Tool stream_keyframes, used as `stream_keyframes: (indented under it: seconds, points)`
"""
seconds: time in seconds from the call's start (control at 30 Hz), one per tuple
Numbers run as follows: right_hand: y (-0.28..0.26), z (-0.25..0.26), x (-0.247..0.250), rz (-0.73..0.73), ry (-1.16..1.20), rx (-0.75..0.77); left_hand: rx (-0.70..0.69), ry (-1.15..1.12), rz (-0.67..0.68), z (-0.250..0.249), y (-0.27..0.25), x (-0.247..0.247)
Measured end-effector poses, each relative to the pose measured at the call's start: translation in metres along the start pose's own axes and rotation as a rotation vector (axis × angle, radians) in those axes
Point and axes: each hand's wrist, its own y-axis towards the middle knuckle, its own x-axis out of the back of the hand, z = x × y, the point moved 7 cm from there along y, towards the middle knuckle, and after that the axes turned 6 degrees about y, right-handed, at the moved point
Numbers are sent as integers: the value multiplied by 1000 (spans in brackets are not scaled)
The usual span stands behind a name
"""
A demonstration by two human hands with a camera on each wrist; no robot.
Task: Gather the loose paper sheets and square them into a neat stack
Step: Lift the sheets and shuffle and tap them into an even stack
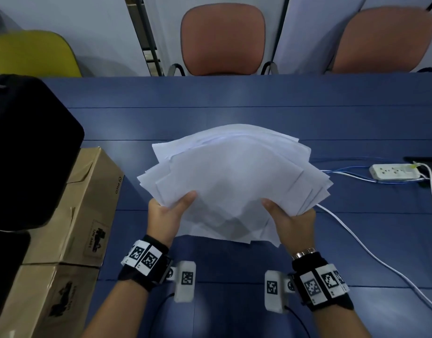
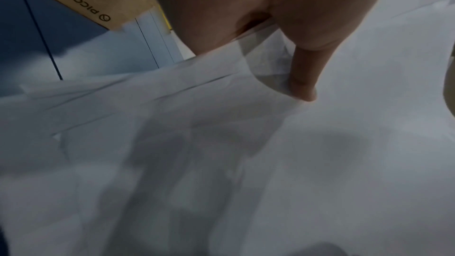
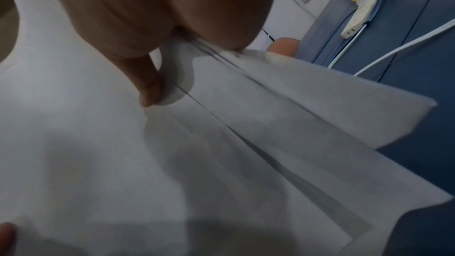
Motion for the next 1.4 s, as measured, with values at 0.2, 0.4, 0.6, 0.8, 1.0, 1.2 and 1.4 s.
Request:
stream_keyframes:
  seconds: [0.2, 0.4, 0.6, 0.8, 1.0, 1.2, 1.4]
  points:
    - [-6, -11, 4, 73, -4, -59, 88, 16, 48, 22, -9, 7]
    - [-4, 14, 5, 143, 80, 122, -70, 0, 74, 2, -5, 13]
    - [0, 16, -5, 223, 27, 112, -5, 40, 84, 12, -5, 14]
    - [9, 11, 2, 245, 71, 67, 34, 24, 169, 11, 0, 19]
    - [11, 12, -7, 247, 78, 59, -57, 27, 213, -9, 7, 6]
    - [9, 12, -17, 283, 48, 7, -52, 87, 223, -10, 7, 1]
    - [7, 22, -17, 256, 93, 70, -119, 46, 181, -23, 10, 4]
